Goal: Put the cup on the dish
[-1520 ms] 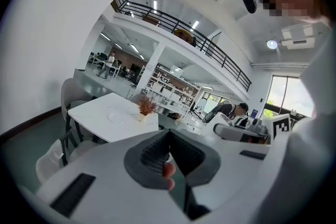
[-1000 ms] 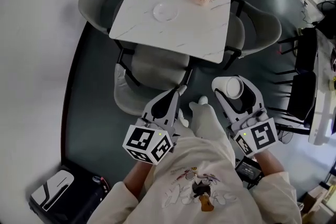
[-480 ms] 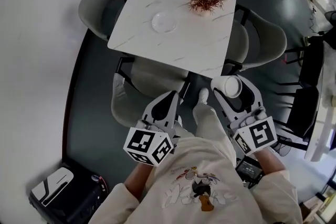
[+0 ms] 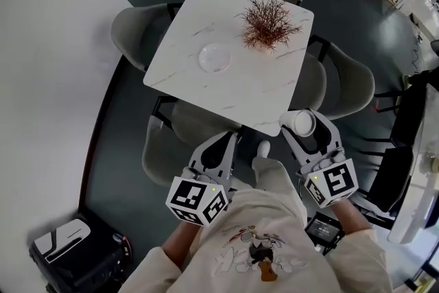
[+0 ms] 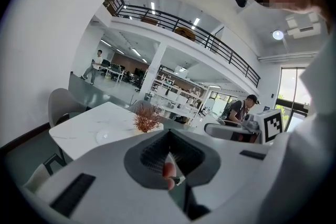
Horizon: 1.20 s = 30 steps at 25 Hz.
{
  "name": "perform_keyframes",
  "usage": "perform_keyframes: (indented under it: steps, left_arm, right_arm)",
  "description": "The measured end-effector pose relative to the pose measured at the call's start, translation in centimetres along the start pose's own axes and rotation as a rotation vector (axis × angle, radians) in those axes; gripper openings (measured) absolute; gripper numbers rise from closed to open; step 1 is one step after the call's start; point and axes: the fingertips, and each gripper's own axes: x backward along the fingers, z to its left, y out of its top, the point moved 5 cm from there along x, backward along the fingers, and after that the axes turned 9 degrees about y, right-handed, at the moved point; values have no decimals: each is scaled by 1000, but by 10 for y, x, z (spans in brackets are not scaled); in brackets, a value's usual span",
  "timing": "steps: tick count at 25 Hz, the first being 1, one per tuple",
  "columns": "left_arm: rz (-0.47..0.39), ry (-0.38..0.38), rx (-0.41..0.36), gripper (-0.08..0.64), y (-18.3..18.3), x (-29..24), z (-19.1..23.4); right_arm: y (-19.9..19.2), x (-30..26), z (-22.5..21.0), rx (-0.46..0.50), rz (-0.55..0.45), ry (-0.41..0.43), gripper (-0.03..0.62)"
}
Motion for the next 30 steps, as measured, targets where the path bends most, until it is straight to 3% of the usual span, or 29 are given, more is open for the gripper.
perform_keyframes:
  steps: [12,30]
  left_arm:
    - [-57,38,-5,3,16,-37,-28]
    - [-102,36,-45,3,37,-46,-25]
  right_arm:
    - [15,2,-45,34,-38,70,268]
    - [23,-6,-36,47,-48,97,268]
